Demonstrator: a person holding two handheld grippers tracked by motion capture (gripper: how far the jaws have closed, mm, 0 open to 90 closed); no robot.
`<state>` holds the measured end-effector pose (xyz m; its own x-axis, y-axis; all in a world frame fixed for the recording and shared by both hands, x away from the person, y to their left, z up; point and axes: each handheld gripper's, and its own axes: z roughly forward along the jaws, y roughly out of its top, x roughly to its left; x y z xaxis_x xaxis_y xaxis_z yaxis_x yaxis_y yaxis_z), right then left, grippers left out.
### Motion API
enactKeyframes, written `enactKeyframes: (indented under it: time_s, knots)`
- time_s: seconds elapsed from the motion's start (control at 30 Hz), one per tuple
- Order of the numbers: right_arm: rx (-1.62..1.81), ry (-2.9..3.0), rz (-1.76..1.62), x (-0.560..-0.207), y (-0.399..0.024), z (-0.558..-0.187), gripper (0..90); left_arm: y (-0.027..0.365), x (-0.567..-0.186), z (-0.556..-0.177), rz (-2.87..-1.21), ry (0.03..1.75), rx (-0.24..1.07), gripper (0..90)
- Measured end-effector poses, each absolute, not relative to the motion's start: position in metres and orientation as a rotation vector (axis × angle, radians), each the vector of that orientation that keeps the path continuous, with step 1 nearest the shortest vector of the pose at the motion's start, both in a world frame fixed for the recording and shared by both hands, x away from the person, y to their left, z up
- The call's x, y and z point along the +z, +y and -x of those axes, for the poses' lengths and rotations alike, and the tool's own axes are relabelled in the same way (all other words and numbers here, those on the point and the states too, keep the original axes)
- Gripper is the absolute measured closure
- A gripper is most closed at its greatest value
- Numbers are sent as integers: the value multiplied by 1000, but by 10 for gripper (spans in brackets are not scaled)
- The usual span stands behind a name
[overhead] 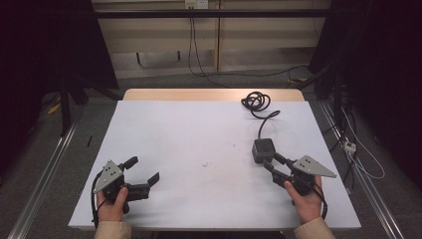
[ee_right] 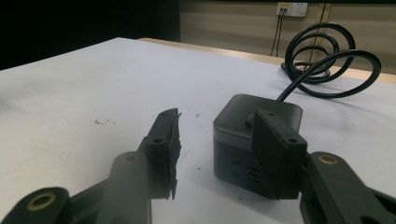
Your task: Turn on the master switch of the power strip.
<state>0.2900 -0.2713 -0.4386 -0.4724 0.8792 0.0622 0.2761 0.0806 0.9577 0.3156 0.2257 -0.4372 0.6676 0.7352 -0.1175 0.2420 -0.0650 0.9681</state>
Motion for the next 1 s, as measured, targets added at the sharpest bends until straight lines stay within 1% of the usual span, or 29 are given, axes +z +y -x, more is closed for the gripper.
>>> enactKeyframes:
  time_s: [0.17, 0.2, 0.27, 0.33, 0.37, 0.4, 0.5, 0.73, 1.0]
  knots:
    - [1410, 1815, -1139, -438, -270, -292, 569, 225, -437, -316, -1628, 811, 489, 21]
    - [1411, 1814, -1141, -437, -270, -293, 593, 225, -437, -316, -1628, 811, 488, 21]
    - [1406, 1817, -1138, -437, -270, -294, 600, 225, -437, -316, -1628, 811, 487, 21]
    - [1405, 1815, -1144, -437, -270, -296, 640, 225, -437, -316, -1628, 811, 487, 21]
    - [1405, 1815, -1144, -437, -270, -296, 640, 226, -437, -316, -1629, 809, 488, 21]
    - [1406, 1820, -1141, -437, -271, -297, 675, 226, -437, -316, -1629, 809, 487, 21]
    - [1409, 1819, -1149, -436, -271, -298, 689, 226, -437, -316, -1629, 810, 488, 21]
    - [1413, 1823, -1146, -435, -272, -301, 762, 226, -436, -315, -1624, 810, 487, 21]
    - [1416, 1839, -1159, -433, -272, -305, 798, 226, -436, -316, -1630, 805, 492, 21]
